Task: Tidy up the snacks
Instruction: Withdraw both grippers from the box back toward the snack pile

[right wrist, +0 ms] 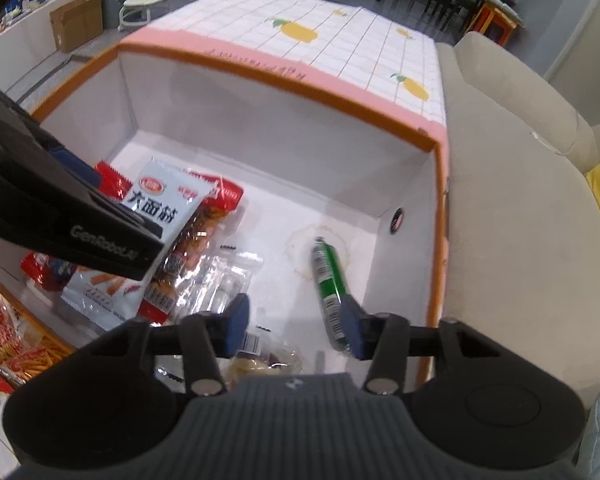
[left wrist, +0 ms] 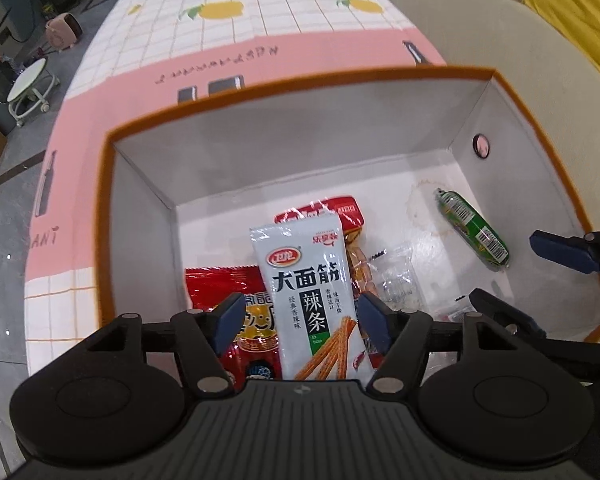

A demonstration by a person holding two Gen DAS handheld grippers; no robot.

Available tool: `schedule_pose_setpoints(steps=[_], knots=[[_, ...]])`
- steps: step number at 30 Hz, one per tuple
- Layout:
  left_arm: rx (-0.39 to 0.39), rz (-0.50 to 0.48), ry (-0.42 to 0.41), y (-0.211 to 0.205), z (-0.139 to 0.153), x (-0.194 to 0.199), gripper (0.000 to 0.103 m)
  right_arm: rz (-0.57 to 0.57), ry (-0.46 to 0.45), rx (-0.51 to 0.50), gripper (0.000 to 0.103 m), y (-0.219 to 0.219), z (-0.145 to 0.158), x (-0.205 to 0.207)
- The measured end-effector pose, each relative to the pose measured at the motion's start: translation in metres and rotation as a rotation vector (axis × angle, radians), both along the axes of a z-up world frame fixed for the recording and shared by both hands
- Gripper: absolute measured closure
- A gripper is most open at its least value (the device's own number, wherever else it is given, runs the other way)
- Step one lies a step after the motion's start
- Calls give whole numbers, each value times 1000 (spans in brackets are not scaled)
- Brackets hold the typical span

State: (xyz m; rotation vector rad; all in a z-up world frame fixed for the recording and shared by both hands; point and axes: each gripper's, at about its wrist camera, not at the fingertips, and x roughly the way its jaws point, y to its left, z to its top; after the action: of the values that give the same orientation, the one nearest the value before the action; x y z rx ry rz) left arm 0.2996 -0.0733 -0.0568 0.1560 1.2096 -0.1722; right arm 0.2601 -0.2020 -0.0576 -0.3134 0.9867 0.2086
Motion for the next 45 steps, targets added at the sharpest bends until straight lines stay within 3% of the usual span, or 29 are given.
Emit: schedule_pose_setpoints(steps=[4, 18, 24, 33, 42, 45], knots=[[-12, 21, -45, 5, 17, -9, 26, -11, -24, 23, 34, -2, 11, -9], [8, 12, -295, 10, 81, -76, 25, -44, -156, 147, 17, -7, 63, -68], [14, -11, -399, 13, 95, -119, 22, -35, -183, 193, 9, -8, 69, -106], [0, 18, -402, 29, 82, -177, 20, -59, -201, 249, 9, -11, 59, -159], [-108, 126, -308, 61, 53, -212, 20, -113, -187, 292, 8, -16, 32, -200], [-107, 128, -292, 67, 41, -220, 20, -131, -166, 291, 8, -16, 20, -207]])
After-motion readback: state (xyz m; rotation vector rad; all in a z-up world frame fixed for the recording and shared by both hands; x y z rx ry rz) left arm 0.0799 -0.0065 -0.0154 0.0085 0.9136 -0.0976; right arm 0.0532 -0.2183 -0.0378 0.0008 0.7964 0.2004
